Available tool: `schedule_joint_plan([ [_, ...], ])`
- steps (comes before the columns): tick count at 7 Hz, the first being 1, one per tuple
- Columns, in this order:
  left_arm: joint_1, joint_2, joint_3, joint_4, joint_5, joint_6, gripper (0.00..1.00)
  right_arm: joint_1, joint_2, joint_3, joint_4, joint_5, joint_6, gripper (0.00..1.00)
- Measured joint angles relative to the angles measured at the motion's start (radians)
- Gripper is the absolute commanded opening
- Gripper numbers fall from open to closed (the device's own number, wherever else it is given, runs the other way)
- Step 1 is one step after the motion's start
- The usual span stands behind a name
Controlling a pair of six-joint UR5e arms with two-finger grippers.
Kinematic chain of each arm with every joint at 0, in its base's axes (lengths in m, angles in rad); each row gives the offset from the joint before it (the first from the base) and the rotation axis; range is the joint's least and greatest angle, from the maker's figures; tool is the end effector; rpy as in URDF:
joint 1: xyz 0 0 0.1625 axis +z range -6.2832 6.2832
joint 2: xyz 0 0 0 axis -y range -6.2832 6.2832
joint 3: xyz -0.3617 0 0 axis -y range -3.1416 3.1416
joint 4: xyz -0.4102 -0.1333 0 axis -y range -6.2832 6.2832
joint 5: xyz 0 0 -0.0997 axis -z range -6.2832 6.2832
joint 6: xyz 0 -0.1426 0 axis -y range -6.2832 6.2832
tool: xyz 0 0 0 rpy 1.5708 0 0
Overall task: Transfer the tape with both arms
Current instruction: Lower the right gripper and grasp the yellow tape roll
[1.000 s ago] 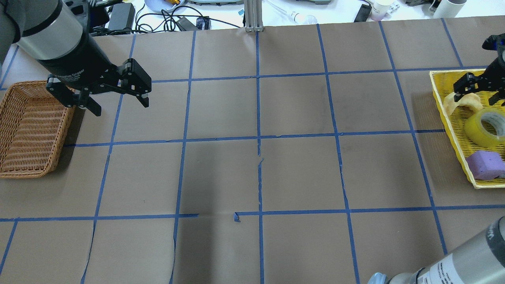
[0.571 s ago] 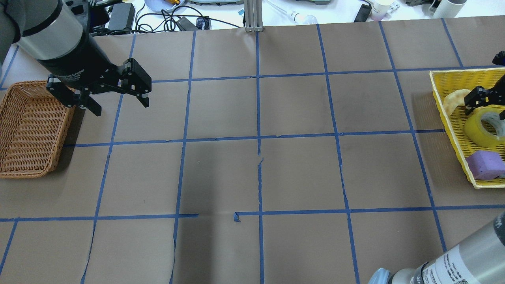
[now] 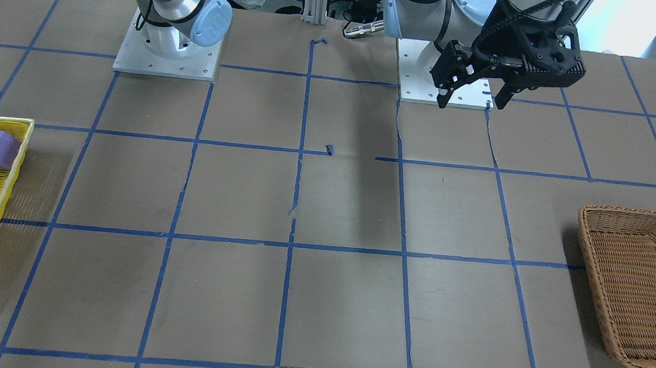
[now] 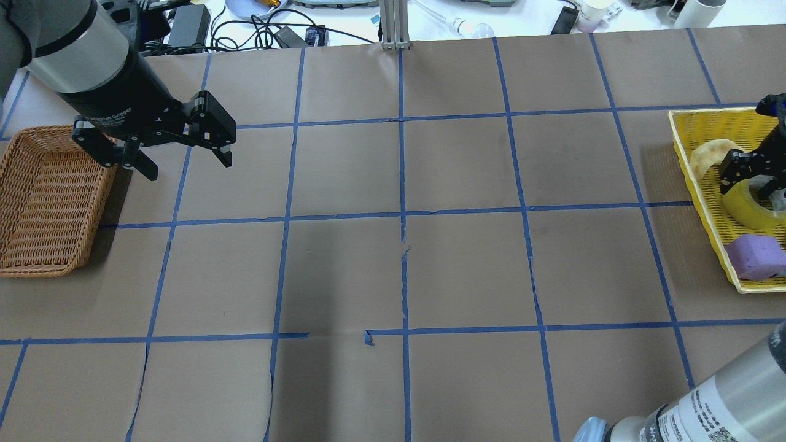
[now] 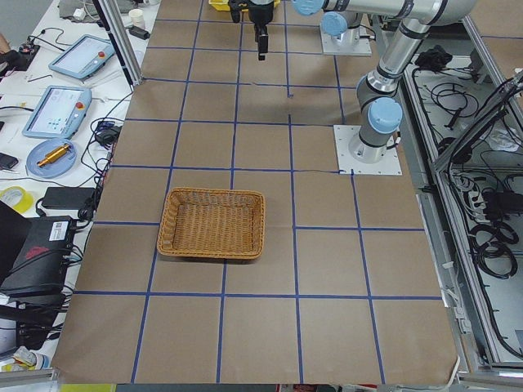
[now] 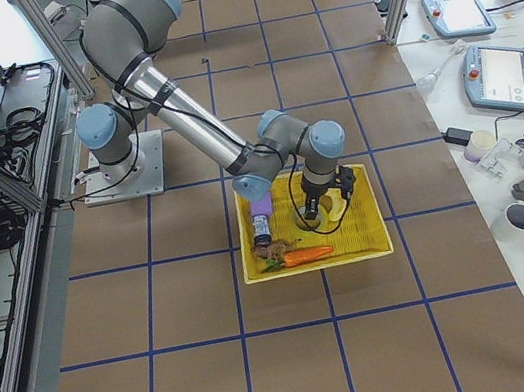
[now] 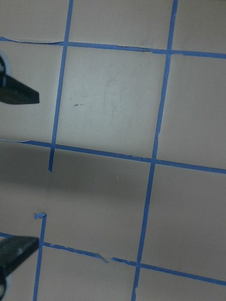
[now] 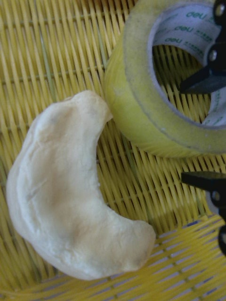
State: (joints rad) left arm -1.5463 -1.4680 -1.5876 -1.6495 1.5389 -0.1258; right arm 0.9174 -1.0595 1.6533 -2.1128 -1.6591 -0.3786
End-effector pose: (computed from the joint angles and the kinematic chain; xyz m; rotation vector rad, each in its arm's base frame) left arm -0.1262 -0.4755 0.4157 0.2333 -3.1006 0.0088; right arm -0.2745 -0.5571 0.1014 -0.4194 -3.0587 -0.1369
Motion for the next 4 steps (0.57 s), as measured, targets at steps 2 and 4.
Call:
schedule_joint_plan([
  [2, 0.0, 0.0, 0.0, 0.0, 0.0, 0.0, 1.0, 0.004, -0.021, -0.005, 0.005, 0.004, -0.001, 0.0],
  [4, 0.0, 0.0, 0.0, 0.0, 0.001, 0.0, 1.0, 0.062, -0.104, -0.015, 0.03, 0.008, 0.009, 0.0],
])
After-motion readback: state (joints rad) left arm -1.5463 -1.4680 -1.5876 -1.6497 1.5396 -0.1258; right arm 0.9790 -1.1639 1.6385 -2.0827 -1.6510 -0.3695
